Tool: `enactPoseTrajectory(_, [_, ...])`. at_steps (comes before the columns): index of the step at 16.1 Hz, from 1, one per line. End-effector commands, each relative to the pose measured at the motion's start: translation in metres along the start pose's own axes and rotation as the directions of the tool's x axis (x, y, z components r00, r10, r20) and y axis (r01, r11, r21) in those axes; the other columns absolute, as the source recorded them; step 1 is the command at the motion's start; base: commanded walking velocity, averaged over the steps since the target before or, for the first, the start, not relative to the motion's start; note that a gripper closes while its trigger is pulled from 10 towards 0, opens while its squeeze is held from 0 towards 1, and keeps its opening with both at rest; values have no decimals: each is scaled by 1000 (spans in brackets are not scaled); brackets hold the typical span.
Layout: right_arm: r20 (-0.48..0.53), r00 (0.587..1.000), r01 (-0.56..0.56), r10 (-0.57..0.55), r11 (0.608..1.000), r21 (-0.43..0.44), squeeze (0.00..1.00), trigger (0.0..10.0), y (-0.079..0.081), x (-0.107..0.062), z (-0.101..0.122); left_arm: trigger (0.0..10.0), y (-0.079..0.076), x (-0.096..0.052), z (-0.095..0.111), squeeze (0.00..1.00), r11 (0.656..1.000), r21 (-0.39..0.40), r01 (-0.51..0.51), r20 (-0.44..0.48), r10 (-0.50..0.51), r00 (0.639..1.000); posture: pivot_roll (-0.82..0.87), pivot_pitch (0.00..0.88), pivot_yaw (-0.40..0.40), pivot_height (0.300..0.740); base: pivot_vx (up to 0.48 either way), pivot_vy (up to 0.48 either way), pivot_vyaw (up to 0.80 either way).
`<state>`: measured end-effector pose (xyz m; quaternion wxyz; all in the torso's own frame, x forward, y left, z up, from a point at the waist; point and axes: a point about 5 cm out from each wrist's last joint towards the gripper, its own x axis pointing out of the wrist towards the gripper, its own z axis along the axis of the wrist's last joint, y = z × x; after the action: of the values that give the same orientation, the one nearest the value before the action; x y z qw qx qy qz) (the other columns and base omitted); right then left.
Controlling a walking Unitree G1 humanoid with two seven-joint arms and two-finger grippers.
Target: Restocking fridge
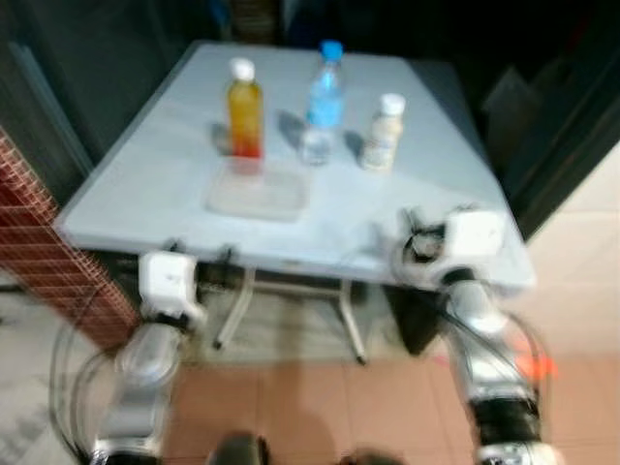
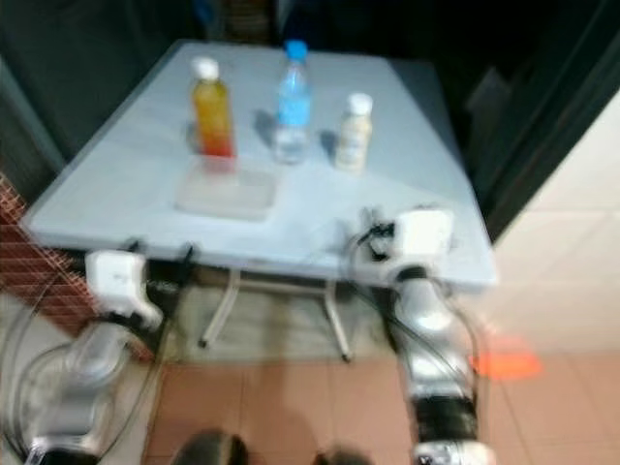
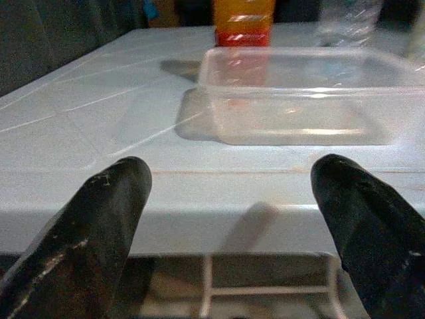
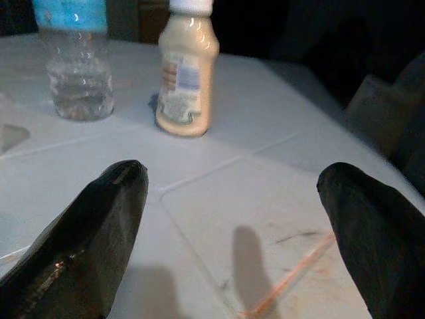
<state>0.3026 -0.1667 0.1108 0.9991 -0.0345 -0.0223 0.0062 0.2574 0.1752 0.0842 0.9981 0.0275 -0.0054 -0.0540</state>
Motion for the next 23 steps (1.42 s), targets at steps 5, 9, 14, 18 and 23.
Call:
enactPoseTrajectory(5, [15, 999, 30, -29, 999, -14, 0, 10000, -11, 2, 3, 10000, -6, 3, 3, 0, 1000, -13, 18, 12, -18, 1000, 15, 70, 0, 740, 51, 0, 0])
enactPoseTrajectory(9, [16, 1000, 27, -27, 999, -27, 0, 10000, -10, 1, 3, 10000, -7, 4, 3, 0, 1000, -18, 20, 13, -20, 1000, 12, 71, 3, 740, 0, 0, 0])
enactPoseTrajectory(14, [17, 999, 27, -27, 999, -22, 0, 10000, -11, 0, 2, 10000, -8, 4, 3, 0, 1000, -24, 20, 10, -19, 1000, 13, 73, 1, 740, 0, 339, 0])
enactPoseTrajectory(18, [14, 1000, 28, -28, 999, -21, 0, 10000, -11, -1, 2, 10000, -6, 3, 2, 0, 1000, -23, 7, 3, -7, 1000, 12, 73, 3, 740, 0, 476, 0])
enactPoseTrajectory(23, [15, 1000, 26, -25, 1000, -18, 0, 10000, -10, -1, 1, 10000, -6, 3, 2, 0, 1000, -10, 17, 8, -17, 1000, 14, 66, 2, 740, 0, 274, 0])
